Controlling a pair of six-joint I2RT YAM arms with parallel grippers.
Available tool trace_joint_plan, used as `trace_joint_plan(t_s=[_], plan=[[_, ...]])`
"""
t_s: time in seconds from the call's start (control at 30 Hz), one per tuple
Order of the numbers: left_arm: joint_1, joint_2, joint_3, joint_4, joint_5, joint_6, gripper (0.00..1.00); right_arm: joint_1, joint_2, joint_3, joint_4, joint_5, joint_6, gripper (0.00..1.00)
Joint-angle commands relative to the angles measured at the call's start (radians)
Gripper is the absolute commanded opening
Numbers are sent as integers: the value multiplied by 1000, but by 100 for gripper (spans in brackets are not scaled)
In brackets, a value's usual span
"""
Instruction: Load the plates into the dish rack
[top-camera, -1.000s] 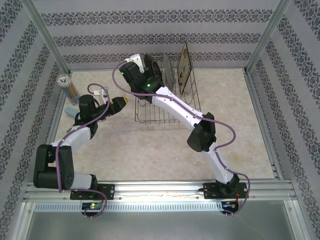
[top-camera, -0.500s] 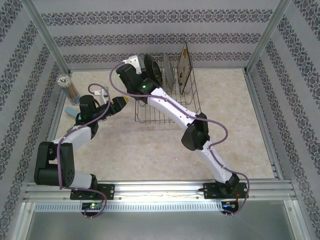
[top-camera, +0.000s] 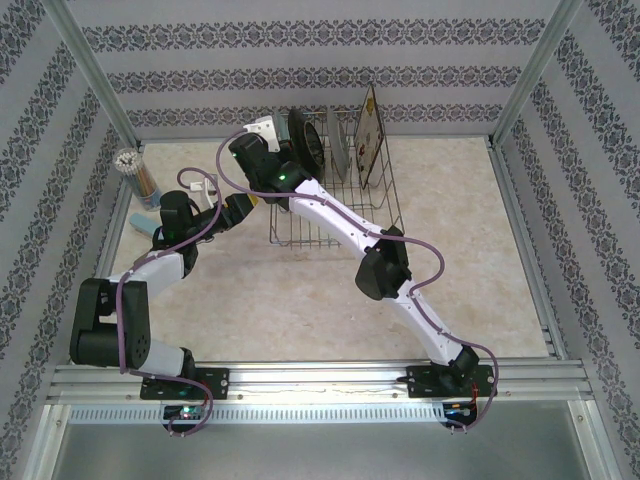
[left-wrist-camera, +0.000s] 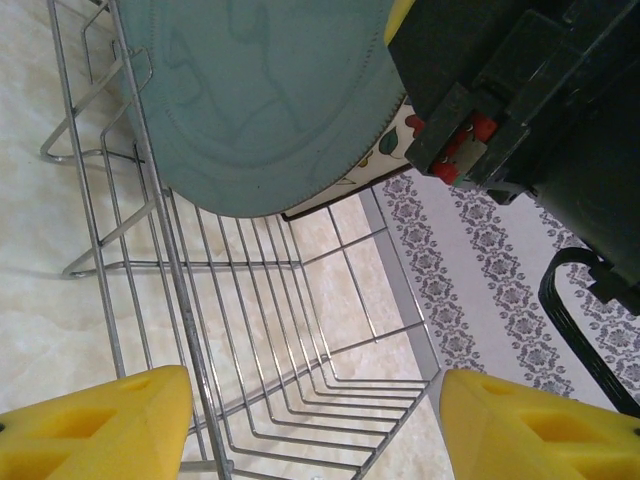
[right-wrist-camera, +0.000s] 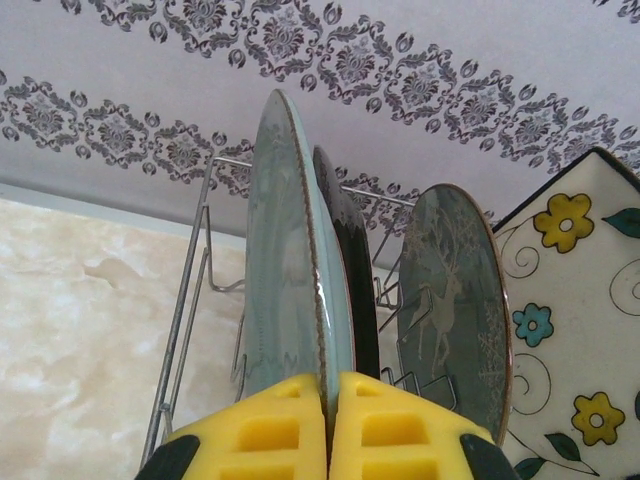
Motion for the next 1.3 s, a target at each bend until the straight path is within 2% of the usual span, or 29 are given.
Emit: trace_joint_plan(t_s=[0.0,0.3,0.53,1.27], plan=[[12,21,-12,81,28,-20,67,2,-27,68,124,129,9,0],[12,67,-24,195,47,-85,66,-1,15,124,143,163,9,0],[12,24,-15,105,31,-29,66,-15,41,129,148,181,14,0],[12,44,-10,111,37,-35,66,-44,112,177,201,213,-13,0]])
